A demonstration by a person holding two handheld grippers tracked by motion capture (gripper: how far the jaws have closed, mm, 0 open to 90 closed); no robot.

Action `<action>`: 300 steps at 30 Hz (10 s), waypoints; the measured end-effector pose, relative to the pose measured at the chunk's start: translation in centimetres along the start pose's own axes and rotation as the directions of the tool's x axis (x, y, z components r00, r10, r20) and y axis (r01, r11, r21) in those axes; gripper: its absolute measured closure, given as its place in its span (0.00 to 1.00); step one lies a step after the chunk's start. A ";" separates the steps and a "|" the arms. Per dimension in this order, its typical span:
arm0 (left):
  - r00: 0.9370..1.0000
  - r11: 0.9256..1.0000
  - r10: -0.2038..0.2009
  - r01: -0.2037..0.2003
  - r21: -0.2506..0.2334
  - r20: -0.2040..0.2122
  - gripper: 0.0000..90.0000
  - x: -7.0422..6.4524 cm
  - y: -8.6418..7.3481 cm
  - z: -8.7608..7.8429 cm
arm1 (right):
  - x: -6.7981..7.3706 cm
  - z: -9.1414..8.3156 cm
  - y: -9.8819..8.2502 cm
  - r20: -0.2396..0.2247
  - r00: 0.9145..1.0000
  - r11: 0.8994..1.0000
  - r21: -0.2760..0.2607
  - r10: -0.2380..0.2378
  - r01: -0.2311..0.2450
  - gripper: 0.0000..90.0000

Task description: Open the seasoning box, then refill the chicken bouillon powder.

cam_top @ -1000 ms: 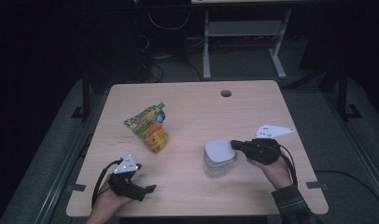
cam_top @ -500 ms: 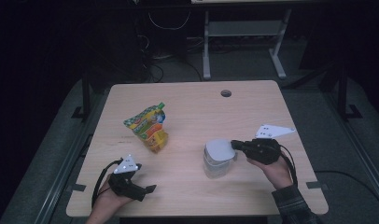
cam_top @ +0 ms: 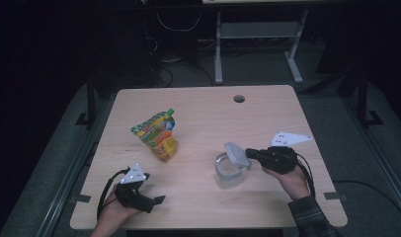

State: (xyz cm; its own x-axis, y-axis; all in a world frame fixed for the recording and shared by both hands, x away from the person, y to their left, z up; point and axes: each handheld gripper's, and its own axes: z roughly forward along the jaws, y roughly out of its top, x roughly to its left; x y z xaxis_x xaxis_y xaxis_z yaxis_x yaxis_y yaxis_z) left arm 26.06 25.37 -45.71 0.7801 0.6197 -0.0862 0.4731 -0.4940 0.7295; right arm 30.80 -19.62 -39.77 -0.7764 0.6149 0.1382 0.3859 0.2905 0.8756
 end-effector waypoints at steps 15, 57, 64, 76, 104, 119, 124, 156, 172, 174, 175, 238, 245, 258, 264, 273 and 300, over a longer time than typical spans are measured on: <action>1.000 1.000 0.003 -0.003 0.002 0.001 0.00 0.0 0.0 0.0 | -0.2 0.1 -0.2 0.003 1.000 1.000 0.008 0.008 -0.008 1.00; 1.000 1.000 -0.002 0.002 -0.006 -0.003 0.00 -0.1 0.0 -0.1 | -1.3 -1.6 -3.2 0.074 0.996 0.998 0.026 0.056 -0.058 1.00; 1.000 1.000 -0.010 0.010 -0.006 -0.003 0.00 -0.1 -0.1 -0.1 | -0.9 -2.5 -4.6 0.089 0.994 0.998 0.024 0.062 -0.064 0.98; 1.000 1.000 -0.017 0.017 0.001 -0.020 0.00 0.3 -0.2 -0.3 | -0.1 -3.0 -6.1 0.103 0.992 0.996 0.021 0.079 -0.081 0.69; 0.994 0.987 -0.087 0.077 -0.141 -0.066 0.00 3.4 2.3 -3.7 | 0.2 -2.8 -6.9 0.098 0.993 0.998 0.015 0.065 -0.067 0.48; 0.995 0.973 -0.069 0.053 -0.226 -0.067 0.00 5.7 5.4 -4.4 | 0.0 -2.8 -7.0 0.109 0.991 0.997 0.019 0.072 -0.074 0.47; 0.997 0.970 -0.050 0.034 -0.239 -0.063 0.00 6.5 6.5 -4.5 | -0.1 -2.7 -7.0 0.109 0.992 0.997 0.022 0.067 -0.070 0.47; 1.000 0.946 -0.002 -0.003 -0.323 -0.016 0.58 8.8 10.7 -2.4 | -0.7 -3.2 -7.3 0.134 0.988 0.996 0.020 0.081 -0.084 0.48; 0.998 0.957 0.056 -0.059 -0.284 -0.020 1.00 8.9 11.1 -2.4 | -0.6 -3.2 -7.2 0.138 0.987 0.996 0.021 0.079 -0.083 0.48; 0.999 0.958 0.043 -0.045 -0.281 -0.012 1.00 9.1 11.3 -2.4 | -0.6 -3.2 -7.3 0.139 0.987 0.996 0.021 0.080 -0.084 0.48; 0.999 0.959 0.034 -0.036 -0.281 -0.009 1.00 9.1 11.3 -2.3 | -0.6 -3.2 -7.3 0.138 0.987 0.996 0.022 0.080 -0.083 0.48; 0.985 0.939 0.038 0.023 -0.344 0.170 1.00 4.8 13.6 -7.9 | 6.8 -2.7 -3.2 -0.025 0.999 0.999 -0.001 -0.040 0.040 1.00; 0.980 0.934 0.054 0.018 -0.357 0.192 1.00 4.2 14.0 -8.4 | 7.6 -1.0 -1.2 -0.030 0.998 0.998 -0.026 -0.052 0.051 1.00; 0.972 0.933 0.074 0.010 -0.359 0.221 1.00 3.2 14.5 -9.2 | 9.1 3.0 2.0 -0.040 0.997 0.997 -0.048 -0.069 0.067 1.00; 0.968 0.930 0.082 0.010 -0.367 0.236 1.00 2.7 14.7 -9.6 | 9.5 4.8 3.3 -0.036 0.996 0.996 -0.052 -0.076 0.074 1.00; 0.959 0.927 0.103 0.004 -0.375 0.263 1.00 2.2 15.0 -9.6 | 9.8 7.1 4.4 -0.020 0.997 0.996 -0.047 -0.081 0.080 1.00; 0.928 0.932 0.146 -0.014 -0.362 0.342 1.00 0.5 16.4 -8.5 | 12.7 12.2 5.2 0.039 0.995 0.990 -0.099 -0.096 0.100 1.00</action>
State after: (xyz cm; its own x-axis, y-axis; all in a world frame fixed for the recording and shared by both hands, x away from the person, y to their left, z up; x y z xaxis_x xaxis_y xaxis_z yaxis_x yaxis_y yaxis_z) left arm 30.75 22.79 -28.00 0.9334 0.2945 -0.2052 0.2821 -0.2483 0.9267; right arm 29.04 -1.35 -39.12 -0.7898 0.6123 0.0352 0.2557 0.2766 0.9264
